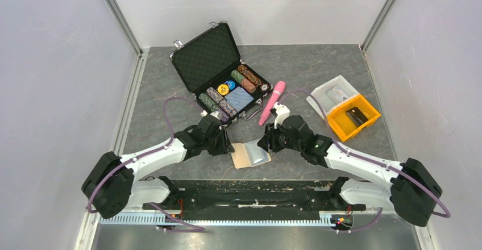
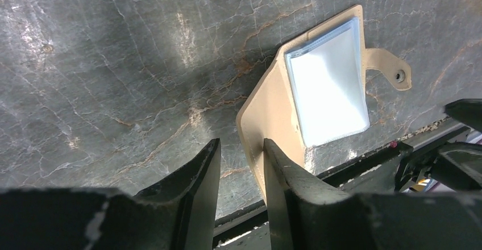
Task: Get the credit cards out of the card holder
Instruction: Open the card holder at the center of the board, then remove the credit card from the card holder.
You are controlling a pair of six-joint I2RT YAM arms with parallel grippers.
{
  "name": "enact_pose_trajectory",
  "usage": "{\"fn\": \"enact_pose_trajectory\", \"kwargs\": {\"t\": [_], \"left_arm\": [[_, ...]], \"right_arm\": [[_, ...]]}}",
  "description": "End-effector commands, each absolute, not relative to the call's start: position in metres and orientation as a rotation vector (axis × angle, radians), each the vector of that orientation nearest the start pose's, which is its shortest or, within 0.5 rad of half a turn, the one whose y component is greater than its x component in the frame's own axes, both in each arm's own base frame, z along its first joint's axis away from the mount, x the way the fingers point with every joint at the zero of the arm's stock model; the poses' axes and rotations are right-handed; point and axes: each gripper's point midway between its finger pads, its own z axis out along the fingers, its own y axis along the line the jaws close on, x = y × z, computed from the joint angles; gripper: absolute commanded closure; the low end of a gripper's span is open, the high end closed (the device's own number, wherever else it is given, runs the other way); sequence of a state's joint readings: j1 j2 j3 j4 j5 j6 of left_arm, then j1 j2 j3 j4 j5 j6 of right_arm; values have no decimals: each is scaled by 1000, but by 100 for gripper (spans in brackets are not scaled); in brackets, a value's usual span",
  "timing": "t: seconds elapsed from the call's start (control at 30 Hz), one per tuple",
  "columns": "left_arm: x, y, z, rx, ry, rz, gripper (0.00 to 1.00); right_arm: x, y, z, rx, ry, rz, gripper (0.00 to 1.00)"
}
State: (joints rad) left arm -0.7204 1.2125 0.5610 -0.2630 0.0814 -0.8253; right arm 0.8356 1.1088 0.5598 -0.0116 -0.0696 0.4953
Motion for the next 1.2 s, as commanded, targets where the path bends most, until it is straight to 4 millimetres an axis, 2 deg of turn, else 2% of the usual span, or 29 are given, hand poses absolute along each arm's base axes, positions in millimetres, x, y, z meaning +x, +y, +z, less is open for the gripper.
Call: {"fn": "enact_pose_trajectory", "kwargs": {"t": [0.0,0.27,0.33,0.53,0.73,0.87,0.97,1.1,1.17], "left_arm": [[193,-225,63,-80,2593,-711,59],[189,-243,71,-66,2610,-829,59],[189,-246,71,-65,2611,-850,59],[192,-248,73,-83,2607,-852,61],[197,-234,71,-145,2640,-742,62],[202,-230,90,-155,2600,-745,59],[203,-234,110,-164,2554,-802,58],[199,-245,127,-165,2513,-927,58],[196,-251,128,-165,2494,-997,60]], "right_arm": [[189,290,110,-474,2191,993,64],[173,296,73,-450,2270,1093,64],[169,298,73,-458,2266,1126,64],[164,309,75,-483,2250,1156,74],[162,325,65,-503,2277,1182,78],[155,336,58,-505,2308,1231,82],[152,341,49,-515,2339,1207,84],[153,335,31,-505,2410,1101,86],[153,333,26,-495,2426,1077,88]]}}
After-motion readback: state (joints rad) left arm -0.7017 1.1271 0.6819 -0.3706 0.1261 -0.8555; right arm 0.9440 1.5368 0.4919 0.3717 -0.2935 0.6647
